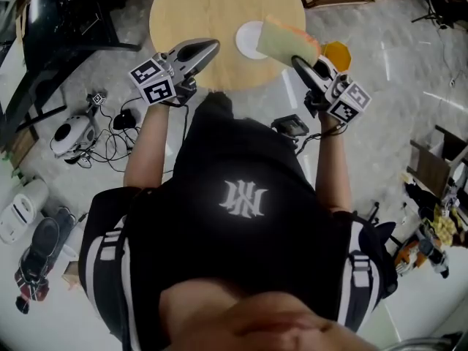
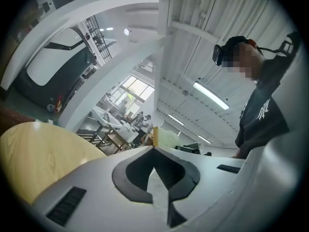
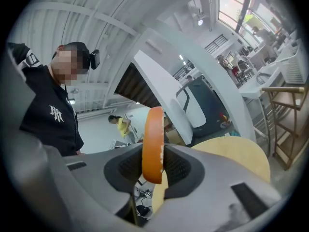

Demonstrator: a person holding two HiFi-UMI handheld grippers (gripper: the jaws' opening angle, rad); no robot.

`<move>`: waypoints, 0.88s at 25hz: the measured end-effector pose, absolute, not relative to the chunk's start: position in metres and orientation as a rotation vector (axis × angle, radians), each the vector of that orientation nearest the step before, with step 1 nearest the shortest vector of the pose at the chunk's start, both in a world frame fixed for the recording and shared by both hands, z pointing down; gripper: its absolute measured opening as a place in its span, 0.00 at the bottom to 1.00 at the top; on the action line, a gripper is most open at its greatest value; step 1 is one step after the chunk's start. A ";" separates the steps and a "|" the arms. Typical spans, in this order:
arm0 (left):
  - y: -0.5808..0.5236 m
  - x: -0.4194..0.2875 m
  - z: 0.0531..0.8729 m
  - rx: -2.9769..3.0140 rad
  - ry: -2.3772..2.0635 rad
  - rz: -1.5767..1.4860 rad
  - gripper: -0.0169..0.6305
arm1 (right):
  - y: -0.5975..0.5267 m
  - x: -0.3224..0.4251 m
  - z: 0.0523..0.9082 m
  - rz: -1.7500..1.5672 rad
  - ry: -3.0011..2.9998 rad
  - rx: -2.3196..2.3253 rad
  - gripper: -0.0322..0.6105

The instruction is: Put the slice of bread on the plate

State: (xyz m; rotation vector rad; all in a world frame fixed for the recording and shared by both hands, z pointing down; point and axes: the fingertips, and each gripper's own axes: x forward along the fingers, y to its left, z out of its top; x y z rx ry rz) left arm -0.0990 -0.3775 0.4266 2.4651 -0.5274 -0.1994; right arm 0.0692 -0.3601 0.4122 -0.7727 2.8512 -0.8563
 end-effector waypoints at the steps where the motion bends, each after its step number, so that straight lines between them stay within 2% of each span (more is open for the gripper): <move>1: -0.383 -0.101 0.430 2.458 -0.515 -0.203 0.03 | -0.365 0.067 0.415 -0.873 2.848 -0.790 0.20; 11: -0.387 -0.075 0.474 2.320 -0.416 -0.197 0.04 | -0.383 0.073 0.451 -1.065 2.793 -0.857 0.20; 22: -0.399 -0.065 0.498 2.335 -0.607 -0.135 0.03 | -0.399 0.075 0.498 -1.222 2.790 -0.632 0.20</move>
